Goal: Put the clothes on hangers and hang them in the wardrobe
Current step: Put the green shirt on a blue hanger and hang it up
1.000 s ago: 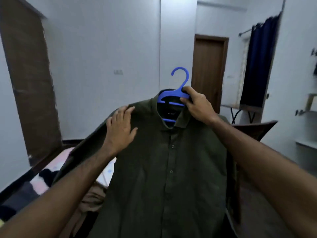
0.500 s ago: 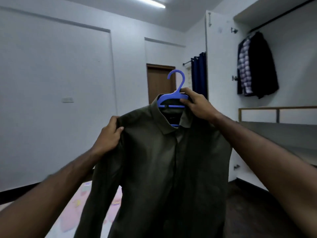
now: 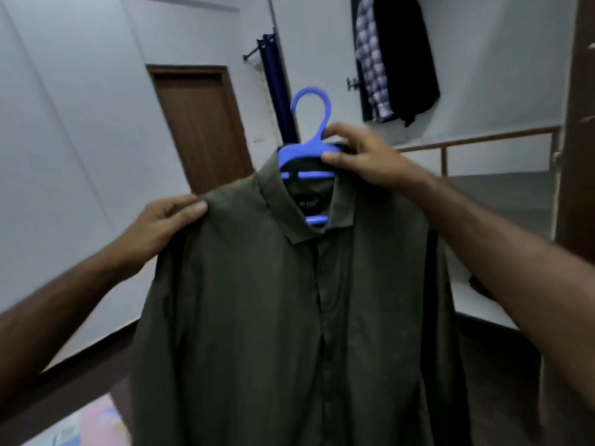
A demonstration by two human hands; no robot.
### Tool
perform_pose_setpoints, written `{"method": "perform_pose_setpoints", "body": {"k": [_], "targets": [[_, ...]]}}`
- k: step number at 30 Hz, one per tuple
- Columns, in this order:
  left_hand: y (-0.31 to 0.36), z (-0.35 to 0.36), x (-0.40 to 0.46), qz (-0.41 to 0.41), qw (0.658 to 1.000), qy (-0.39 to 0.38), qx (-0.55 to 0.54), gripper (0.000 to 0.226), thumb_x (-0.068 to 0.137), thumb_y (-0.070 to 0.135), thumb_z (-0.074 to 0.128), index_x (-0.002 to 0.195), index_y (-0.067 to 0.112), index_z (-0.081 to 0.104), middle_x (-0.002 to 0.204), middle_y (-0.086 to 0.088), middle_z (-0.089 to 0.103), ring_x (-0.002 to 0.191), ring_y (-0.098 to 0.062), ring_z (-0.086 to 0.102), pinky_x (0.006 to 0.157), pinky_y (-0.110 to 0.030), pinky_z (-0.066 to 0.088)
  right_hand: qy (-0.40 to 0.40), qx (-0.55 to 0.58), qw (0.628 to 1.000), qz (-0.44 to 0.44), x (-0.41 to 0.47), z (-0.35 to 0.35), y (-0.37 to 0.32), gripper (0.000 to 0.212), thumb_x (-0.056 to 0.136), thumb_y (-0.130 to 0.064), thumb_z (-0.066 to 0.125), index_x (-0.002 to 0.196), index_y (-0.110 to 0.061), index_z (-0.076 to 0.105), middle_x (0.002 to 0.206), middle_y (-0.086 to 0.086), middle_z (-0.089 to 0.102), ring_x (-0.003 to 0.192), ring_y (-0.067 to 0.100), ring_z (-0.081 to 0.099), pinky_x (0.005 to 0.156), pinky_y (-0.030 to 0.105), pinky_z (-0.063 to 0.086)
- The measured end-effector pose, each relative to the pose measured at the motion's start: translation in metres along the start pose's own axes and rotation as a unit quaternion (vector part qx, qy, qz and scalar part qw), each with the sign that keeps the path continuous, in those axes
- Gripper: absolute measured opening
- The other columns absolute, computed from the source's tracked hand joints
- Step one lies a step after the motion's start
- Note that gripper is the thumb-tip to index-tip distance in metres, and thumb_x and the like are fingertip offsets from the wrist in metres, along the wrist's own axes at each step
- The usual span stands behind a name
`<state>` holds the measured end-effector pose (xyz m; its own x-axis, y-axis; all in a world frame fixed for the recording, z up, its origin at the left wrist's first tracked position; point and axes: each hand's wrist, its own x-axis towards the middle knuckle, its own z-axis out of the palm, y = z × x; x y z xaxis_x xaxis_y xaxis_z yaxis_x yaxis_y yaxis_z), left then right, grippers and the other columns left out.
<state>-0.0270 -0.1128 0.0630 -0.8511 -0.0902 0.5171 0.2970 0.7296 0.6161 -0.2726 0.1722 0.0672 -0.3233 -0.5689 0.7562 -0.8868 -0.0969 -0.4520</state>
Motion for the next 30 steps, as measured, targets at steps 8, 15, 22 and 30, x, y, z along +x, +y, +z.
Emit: {"method": "perform_pose_setpoints", "body": {"k": [8,15,22,30], "targets": [[0.096,0.014,0.169,-0.022,0.981,-0.171,0.084,0.017,0.092,0.041,0.063,0.1,0.027,0.067,0.097,0.012,0.071,0.096,0.001,0.066,0.082,-0.015,0.048,-0.048,-0.024,0.993,0.109,0.096,-0.139,-0.023,0.023,0.099,-0.015,0.066,0.121,-0.009,0.061,0.121,0.004,0.066,0.116,0.018,0.064,0.102,0.027,0.048],[0.16,-0.038,0.257,0.038,0.992,-0.086,0.079,0.009,0.098,0.029,0.062,0.104,0.028,0.069,0.098,0.012,0.073,0.095,-0.003,0.066,0.089,-0.032,0.052,-0.097,-0.039,0.982,0.158,0.189,-0.238,-0.078,0.039,0.088,-0.033,0.078,0.12,-0.019,0.06,0.114,0.007,0.072,0.109,0.022,0.069,0.094,0.038,0.055],[0.204,-0.08,0.299,0.102,0.991,-0.037,0.077,0.011,0.099,0.036,0.056,0.1,0.037,0.066,0.095,0.022,0.072,0.091,0.001,0.068,0.08,-0.021,0.052,-0.026,-0.115,0.986,0.122,0.24,-0.283,-0.1,0.035,0.095,-0.047,0.063,0.098,-0.012,0.068,0.089,0.016,0.068,0.082,0.01,0.058,0.075,0.04,0.048],[0.197,-0.064,0.364,0.072,0.995,0.037,-0.058,0.032,0.104,0.028,0.048,0.091,0.018,0.076,0.087,0.007,0.076,0.083,-0.008,0.07,0.077,-0.024,0.05,0.032,-0.123,0.979,0.159,0.287,-0.306,-0.089,0.037,0.106,-0.025,0.053,0.071,-0.022,0.064,0.067,-0.02,0.06,0.065,-0.005,0.048,0.065,0.019,0.039]]}}
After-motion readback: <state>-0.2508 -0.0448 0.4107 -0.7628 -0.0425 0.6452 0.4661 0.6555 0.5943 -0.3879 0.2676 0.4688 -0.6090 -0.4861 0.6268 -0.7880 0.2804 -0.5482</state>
